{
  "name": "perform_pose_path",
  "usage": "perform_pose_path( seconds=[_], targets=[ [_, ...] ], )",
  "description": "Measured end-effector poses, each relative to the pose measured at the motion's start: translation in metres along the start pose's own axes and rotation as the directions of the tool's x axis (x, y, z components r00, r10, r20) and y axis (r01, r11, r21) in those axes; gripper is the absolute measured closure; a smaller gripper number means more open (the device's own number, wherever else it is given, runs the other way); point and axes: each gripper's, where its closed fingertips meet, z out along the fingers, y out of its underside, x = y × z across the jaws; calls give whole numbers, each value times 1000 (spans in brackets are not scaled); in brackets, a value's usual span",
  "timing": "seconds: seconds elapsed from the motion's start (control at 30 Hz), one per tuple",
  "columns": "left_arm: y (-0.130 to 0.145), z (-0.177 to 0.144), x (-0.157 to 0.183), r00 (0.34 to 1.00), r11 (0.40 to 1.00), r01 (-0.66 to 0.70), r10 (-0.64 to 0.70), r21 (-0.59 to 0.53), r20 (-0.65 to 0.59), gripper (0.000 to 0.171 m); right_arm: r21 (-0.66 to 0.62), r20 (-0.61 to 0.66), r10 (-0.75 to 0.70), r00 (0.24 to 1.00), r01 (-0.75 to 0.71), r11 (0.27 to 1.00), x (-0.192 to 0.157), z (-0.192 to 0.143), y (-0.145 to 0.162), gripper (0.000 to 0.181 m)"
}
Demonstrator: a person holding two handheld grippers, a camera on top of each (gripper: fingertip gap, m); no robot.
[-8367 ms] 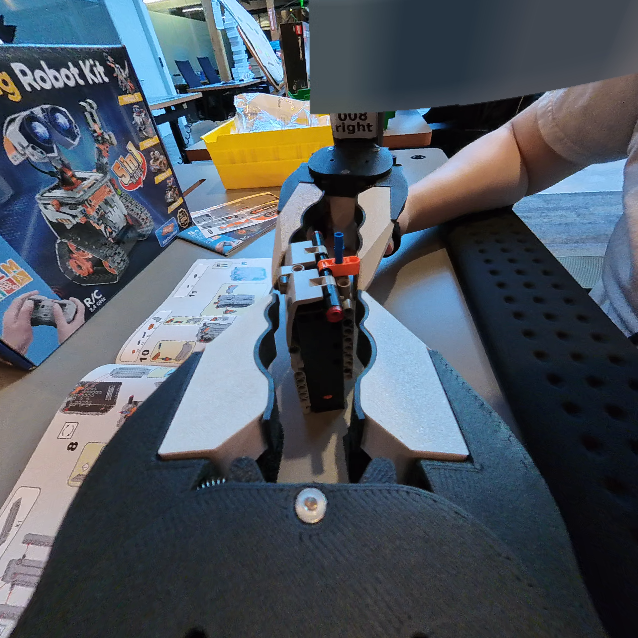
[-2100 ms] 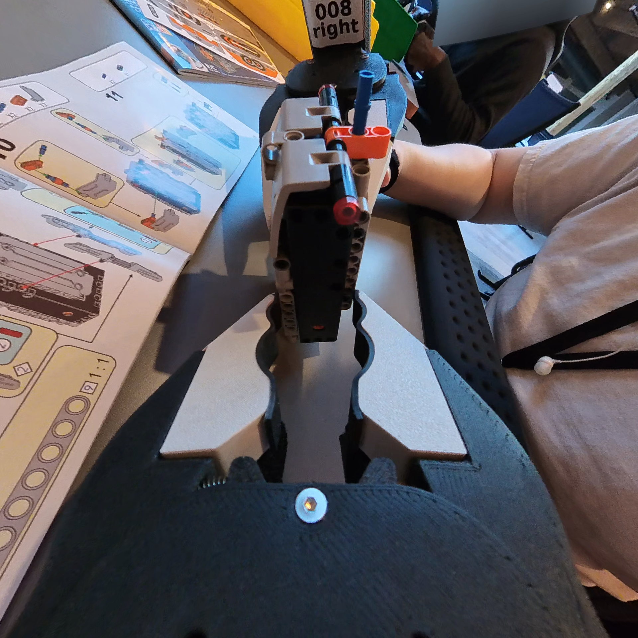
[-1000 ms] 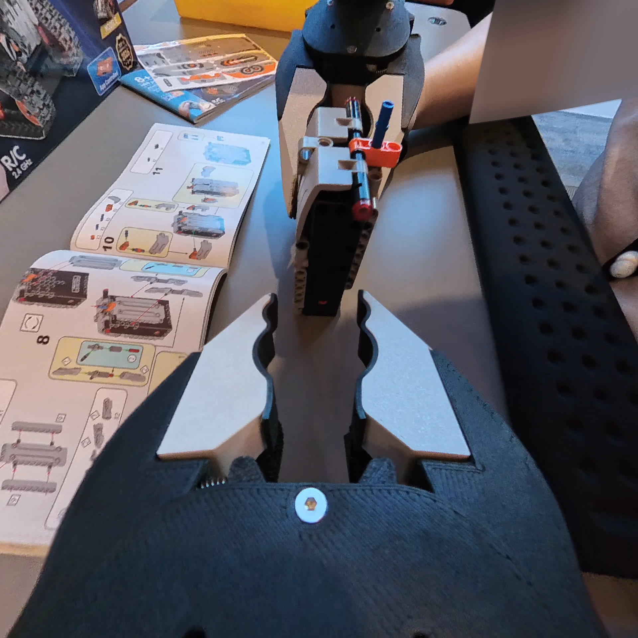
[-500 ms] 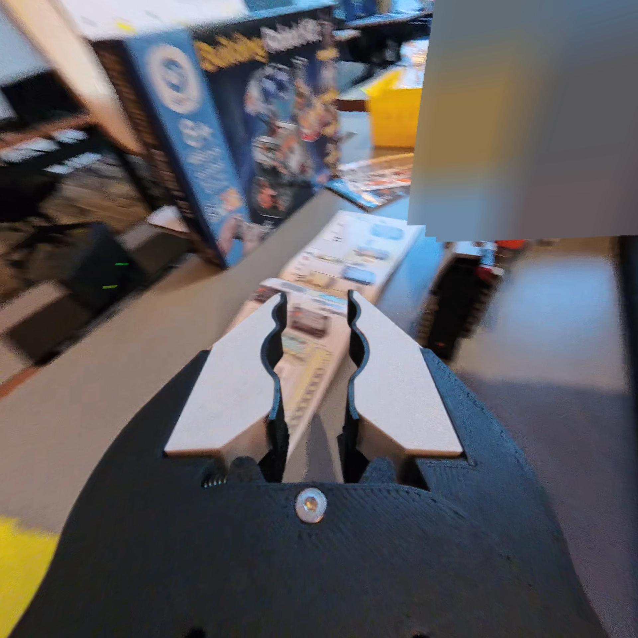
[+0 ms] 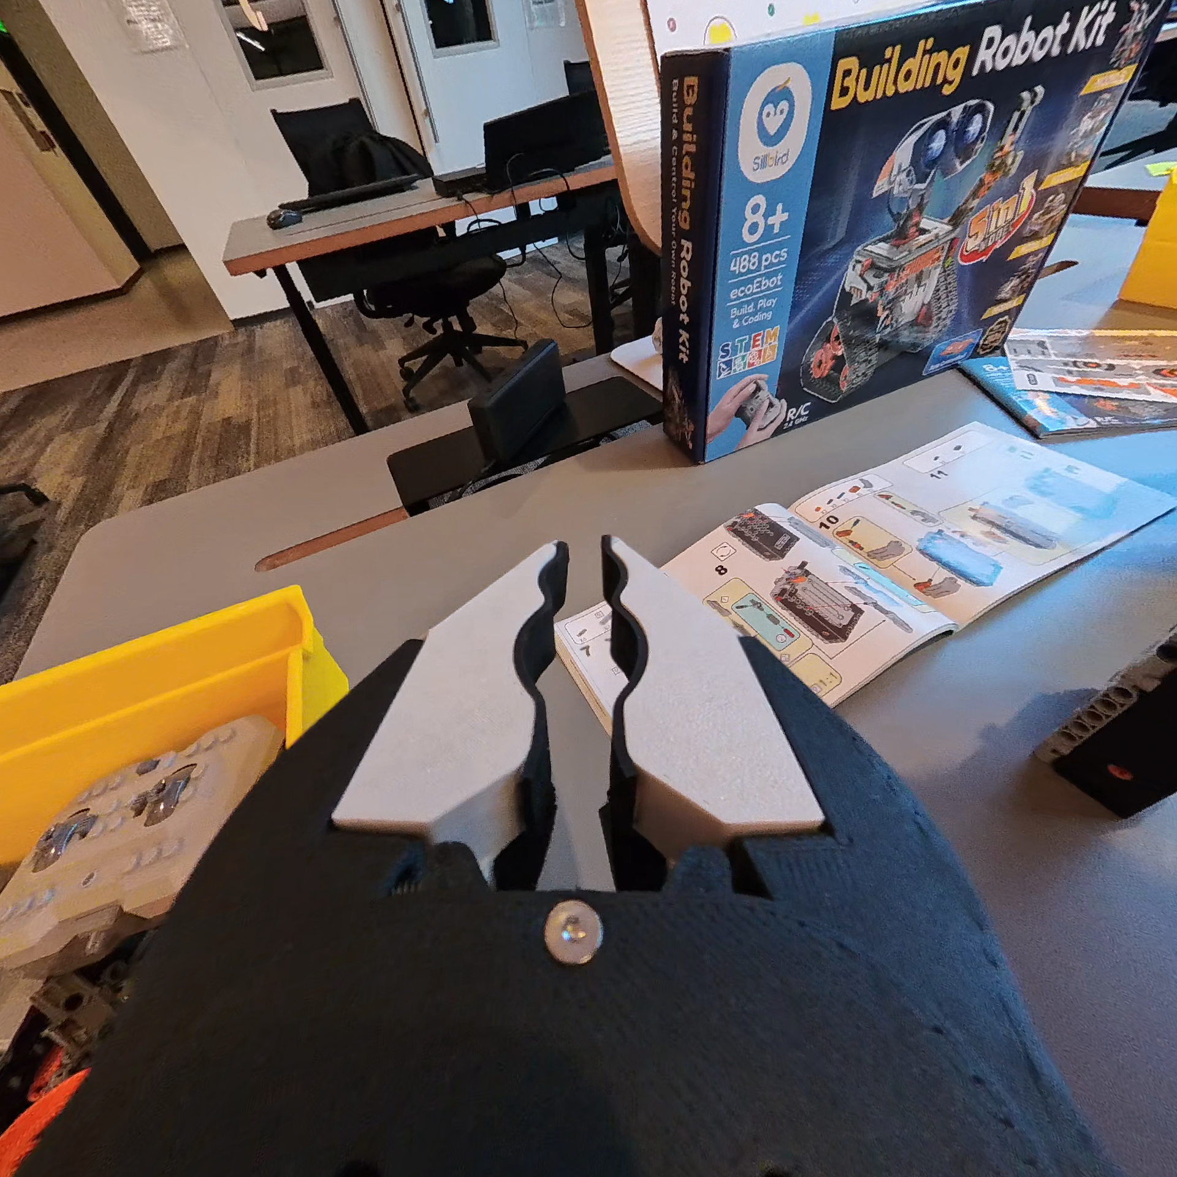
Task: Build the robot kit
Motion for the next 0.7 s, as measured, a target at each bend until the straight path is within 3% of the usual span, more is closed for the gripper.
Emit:
perform_pose_path(
  seconds=[0.1,0.27,0.4,0.7],
  targets=[
    [-4,-3,-2,1000,1000,5,-5,28,11,171,9,-132,-49,990,51,999,18,-1,-3,181],
    [-16,-10,-5,999,994,9,-13,108,35,171,-13,-157,-74,985,73,997,17,3,0,181],
    [-16,-10,-8,999,994,22,-26,110,38,171,-93,-177,-172,969,158,983,17,7,11,181],
    [-9,-4,-3,999,997,22,-24,74,25,171,-179,-173,-246,954,215,960,15,15,24,181]
  ],
)
